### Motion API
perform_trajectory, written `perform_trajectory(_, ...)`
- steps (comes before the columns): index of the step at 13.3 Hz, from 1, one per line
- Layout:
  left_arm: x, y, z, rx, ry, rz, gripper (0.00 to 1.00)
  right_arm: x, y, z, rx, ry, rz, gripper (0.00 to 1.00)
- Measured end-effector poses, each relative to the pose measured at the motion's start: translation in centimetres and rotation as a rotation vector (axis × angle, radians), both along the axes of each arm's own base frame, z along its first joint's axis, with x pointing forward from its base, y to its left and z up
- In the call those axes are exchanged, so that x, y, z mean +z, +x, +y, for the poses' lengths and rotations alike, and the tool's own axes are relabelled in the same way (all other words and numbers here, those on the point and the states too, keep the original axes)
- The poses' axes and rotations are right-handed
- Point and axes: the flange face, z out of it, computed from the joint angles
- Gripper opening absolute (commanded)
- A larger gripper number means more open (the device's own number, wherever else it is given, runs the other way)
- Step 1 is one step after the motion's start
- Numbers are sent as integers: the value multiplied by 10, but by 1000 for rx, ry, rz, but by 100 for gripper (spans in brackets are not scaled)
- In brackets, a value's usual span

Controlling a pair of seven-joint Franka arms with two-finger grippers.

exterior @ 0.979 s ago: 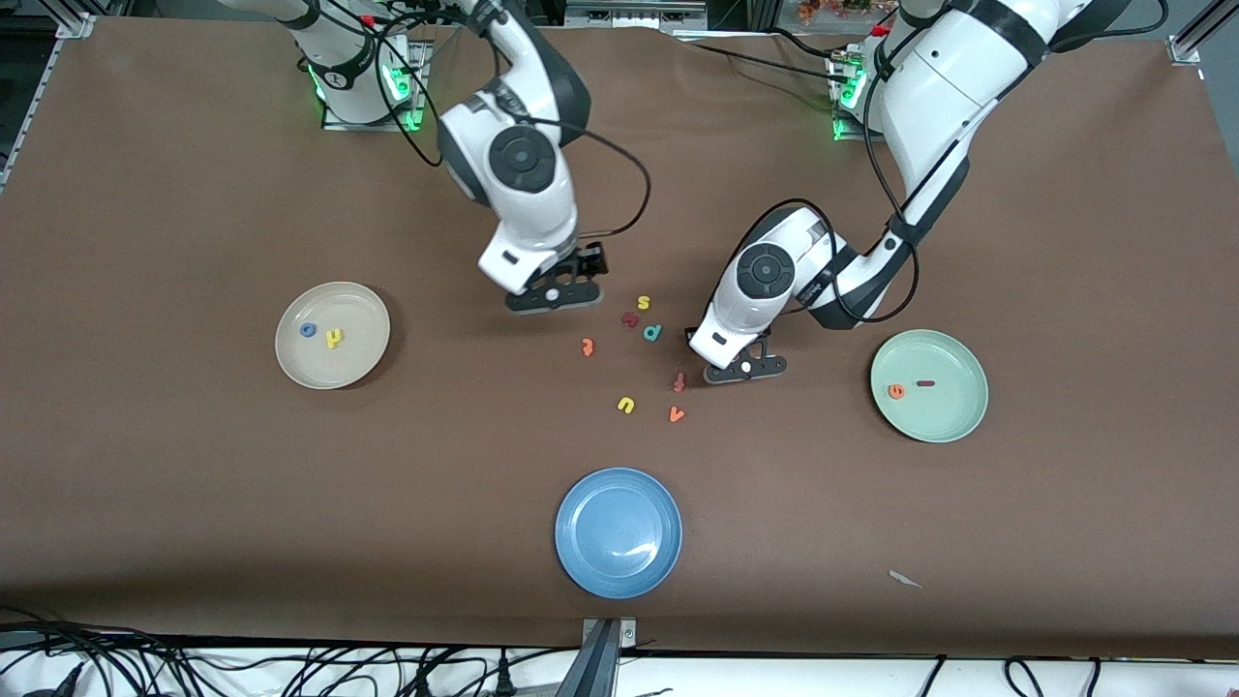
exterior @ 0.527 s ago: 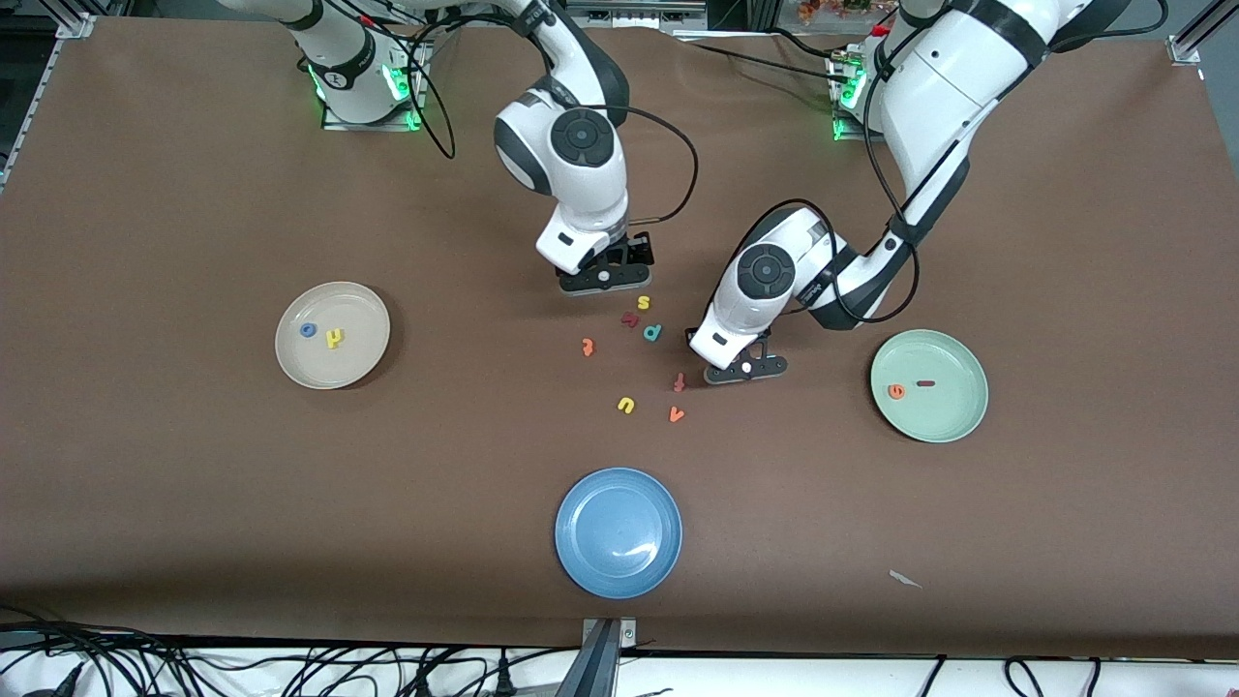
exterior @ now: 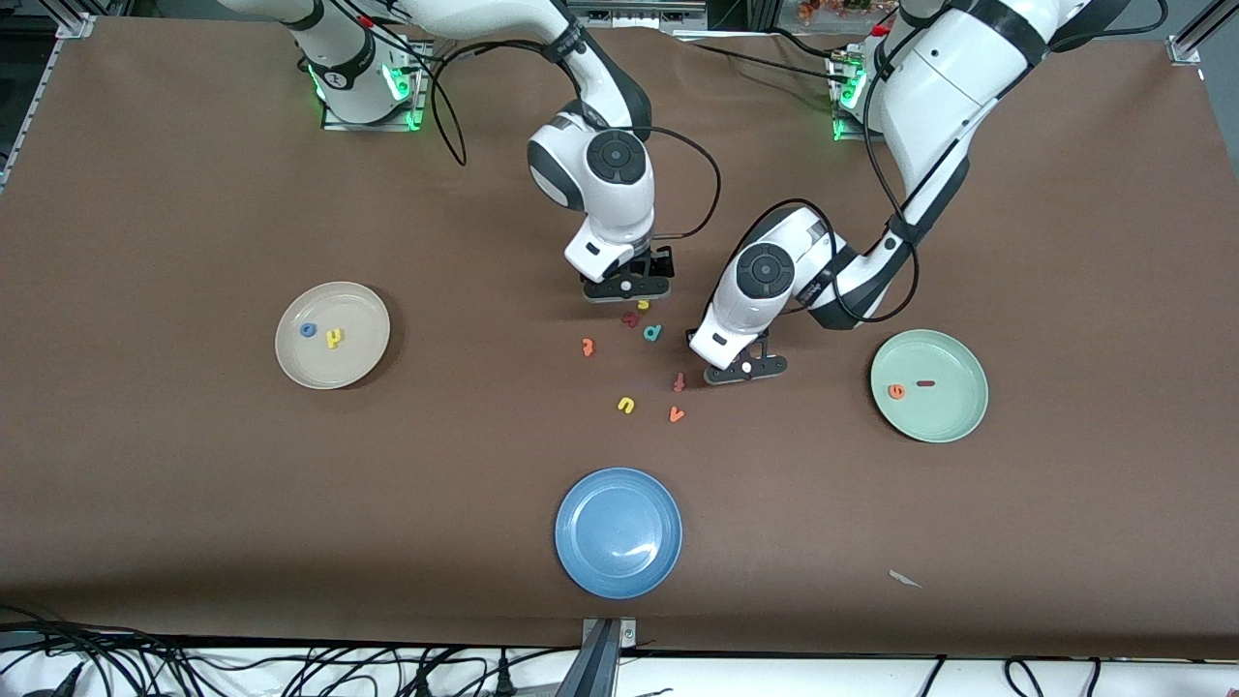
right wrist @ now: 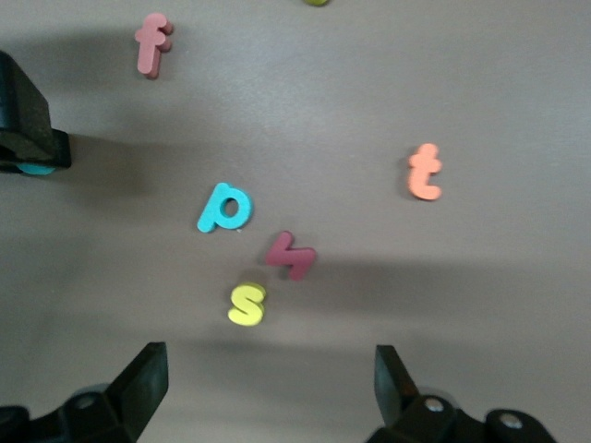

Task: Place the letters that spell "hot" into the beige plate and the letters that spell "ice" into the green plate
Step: 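Grasp the cyan c with the left gripper while the right gripper hovers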

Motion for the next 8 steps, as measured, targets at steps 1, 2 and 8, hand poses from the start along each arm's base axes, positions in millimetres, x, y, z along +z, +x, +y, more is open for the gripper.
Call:
perform_trajectory(1,0,0,0,0,0,0,22,-8,-2,3,-3,1,-7,99)
perform_trajectory(2,0,0,0,1,0,0,22,-15,-5,6,-5,-4,-9,99)
perform_trajectory(8,1,33,40,3,24,-34,20,-22,-13,12,-6,-20,-23,99)
